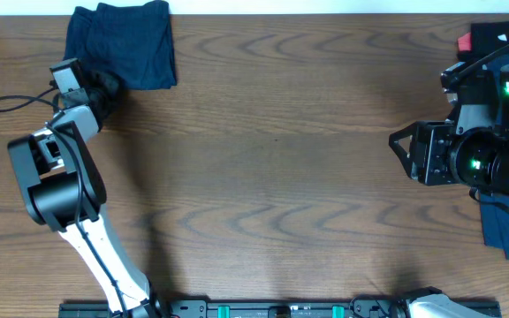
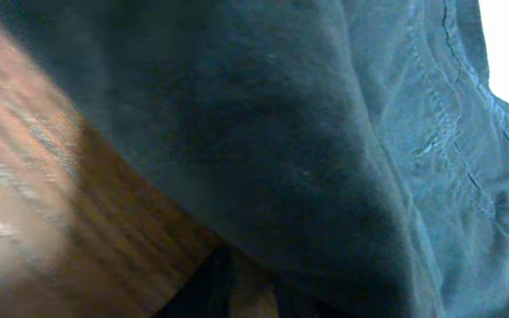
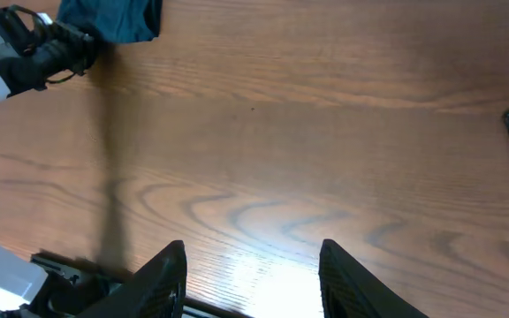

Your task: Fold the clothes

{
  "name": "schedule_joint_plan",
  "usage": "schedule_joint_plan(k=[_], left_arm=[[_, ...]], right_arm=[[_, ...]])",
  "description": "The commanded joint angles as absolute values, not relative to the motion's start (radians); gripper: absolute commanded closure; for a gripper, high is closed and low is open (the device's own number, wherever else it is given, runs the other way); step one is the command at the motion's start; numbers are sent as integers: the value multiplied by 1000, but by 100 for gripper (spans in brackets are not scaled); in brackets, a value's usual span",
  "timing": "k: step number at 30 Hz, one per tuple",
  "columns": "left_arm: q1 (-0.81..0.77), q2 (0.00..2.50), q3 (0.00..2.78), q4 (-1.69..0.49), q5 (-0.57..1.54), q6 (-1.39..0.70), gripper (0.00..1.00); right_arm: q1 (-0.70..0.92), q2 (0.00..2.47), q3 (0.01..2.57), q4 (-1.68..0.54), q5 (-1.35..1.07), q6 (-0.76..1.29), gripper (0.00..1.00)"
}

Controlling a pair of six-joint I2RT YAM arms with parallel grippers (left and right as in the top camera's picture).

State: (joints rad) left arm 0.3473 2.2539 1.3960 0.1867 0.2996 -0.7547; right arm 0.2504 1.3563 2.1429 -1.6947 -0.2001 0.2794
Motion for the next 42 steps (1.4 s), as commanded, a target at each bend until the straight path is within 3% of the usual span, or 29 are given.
schedule_joint_plan(k=[1,7,11,23,29,32,34,36,40,42], left_arm=[[395,2282,1362,139,281,-715,74],[441,2253,1362,120,324,-707,65],[461,2210,1362,51,332,-681,65],[493,1818,1362,-403,345,-612,65],[491,1530,1362,-510,611,-528,59],[481,1387,1362,-516,684,-527,43],[474,1285,1362,-516,717,-528,20],[466,1203,1362,-516,758,-527,14],[428,1049,1362,-539,848,-526,7],[405,998,1362,-542,894,-503,5]], right_arm=[[256,1348,2145,-1698,-211,282,53],[256,1348,2145,-1698,-211,283,53],[256,1348,2145,-1698,-212,283,53],[256,1344,2145,-1686,-214,283,51],[256,1321,2145,-1696,-215,274,49],[256,1298,2145,-1698,-223,271,48],[256,1277,2145,-1698,-239,266,47],[256,1256,2145,-1698,-262,250,41],[256,1210,2145,-1698,-286,245,8],[256,1193,2145,-1698,-293,245,6]])
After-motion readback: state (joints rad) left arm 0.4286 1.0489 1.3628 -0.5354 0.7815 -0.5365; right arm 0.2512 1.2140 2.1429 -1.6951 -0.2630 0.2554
